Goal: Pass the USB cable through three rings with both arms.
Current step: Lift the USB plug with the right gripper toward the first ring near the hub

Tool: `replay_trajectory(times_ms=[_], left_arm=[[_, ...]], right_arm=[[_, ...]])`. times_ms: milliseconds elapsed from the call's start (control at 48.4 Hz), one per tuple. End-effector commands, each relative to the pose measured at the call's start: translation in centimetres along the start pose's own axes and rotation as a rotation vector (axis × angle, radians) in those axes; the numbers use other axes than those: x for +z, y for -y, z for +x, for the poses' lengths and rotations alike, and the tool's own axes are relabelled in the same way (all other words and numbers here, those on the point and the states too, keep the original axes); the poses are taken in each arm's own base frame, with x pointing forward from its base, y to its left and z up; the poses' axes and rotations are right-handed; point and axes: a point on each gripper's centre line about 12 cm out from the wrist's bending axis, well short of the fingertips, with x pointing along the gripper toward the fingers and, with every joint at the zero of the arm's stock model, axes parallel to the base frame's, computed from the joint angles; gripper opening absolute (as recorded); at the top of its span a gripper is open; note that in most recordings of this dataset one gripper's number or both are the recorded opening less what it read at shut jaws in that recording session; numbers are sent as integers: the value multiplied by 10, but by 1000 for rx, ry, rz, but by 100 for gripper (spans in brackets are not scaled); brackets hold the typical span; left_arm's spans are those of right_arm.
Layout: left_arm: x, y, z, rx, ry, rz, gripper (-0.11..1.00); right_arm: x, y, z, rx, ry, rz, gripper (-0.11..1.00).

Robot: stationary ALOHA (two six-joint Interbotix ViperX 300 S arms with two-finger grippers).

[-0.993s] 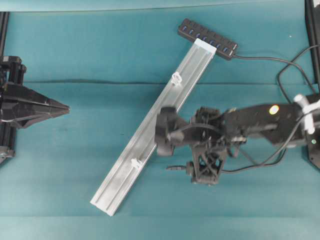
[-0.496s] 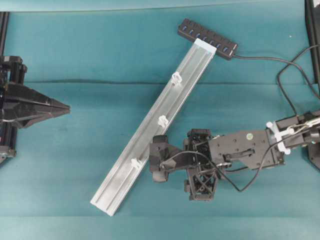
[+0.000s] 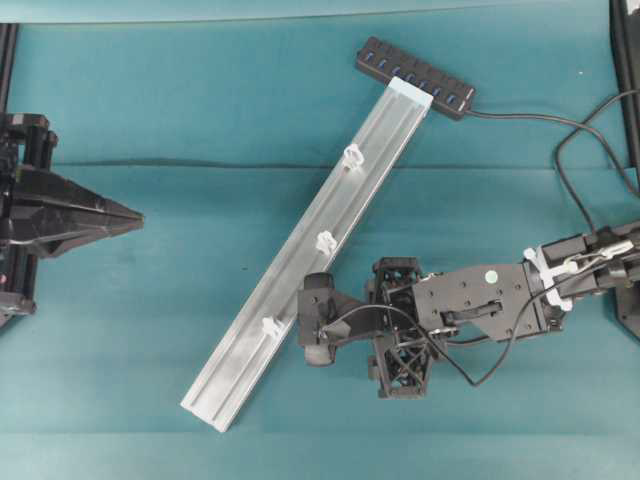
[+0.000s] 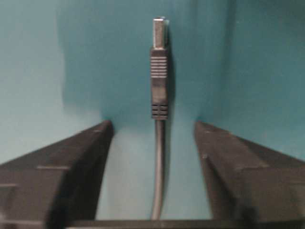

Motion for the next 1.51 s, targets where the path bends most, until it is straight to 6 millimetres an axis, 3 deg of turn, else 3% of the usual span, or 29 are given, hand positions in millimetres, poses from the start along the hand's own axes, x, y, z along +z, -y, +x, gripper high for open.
replay_trajectory(times_ms=[0, 372, 662, 869, 1075, 1262, 1489], left_arm=[[9, 0, 3, -2, 22, -2, -2], [9, 1, 3, -4, 20, 0, -2], [8, 1, 3, -4, 19, -2, -2], [8, 8, 3, -36, 17, -7, -2], [6, 9, 3, -41, -3, -7, -2], [6, 9, 2, -42, -1, -12, -2], [6, 9, 2, -41, -2, -53, -2]], right_arm=[[-5, 0, 9, -6, -19, 4, 57], [-5, 4, 9, -8, -28, 36, 8], [-5, 6, -1, -11, -26, 17, 7], [9, 18, -56, -39, 64, -18, 7], [4, 62, -135, -97, 72, 19, 7], [-5, 101, -191, -117, 129, 28, 7], [-17, 152, -205, -176, 125, 28, 7]])
